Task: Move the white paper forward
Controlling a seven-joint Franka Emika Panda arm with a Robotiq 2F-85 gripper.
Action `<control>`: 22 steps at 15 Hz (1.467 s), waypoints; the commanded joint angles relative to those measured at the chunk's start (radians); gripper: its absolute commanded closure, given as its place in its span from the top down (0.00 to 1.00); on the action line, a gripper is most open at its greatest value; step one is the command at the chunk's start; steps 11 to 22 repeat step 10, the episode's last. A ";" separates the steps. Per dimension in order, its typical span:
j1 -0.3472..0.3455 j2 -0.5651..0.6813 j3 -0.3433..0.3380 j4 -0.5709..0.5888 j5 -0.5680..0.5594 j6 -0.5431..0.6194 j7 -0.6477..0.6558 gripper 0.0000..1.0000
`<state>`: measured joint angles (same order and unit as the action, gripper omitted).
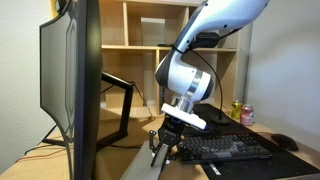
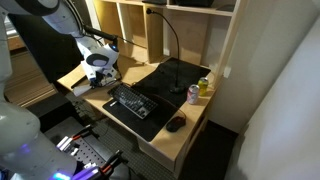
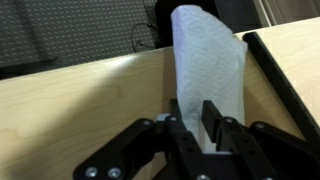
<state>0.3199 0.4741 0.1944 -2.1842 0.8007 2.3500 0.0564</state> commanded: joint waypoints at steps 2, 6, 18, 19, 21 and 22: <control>0.046 -0.034 -0.046 -0.011 -0.260 -0.036 0.331 0.70; 0.057 -0.042 -0.047 -0.008 -0.416 -0.033 0.529 0.97; 0.030 -0.025 -0.017 0.003 -0.414 -0.013 0.548 0.99; 0.030 -0.025 -0.017 0.003 -0.414 -0.013 0.548 0.99; 0.030 -0.025 -0.017 0.003 -0.414 -0.013 0.548 0.99; 0.030 -0.025 -0.017 0.003 -0.414 -0.013 0.548 0.99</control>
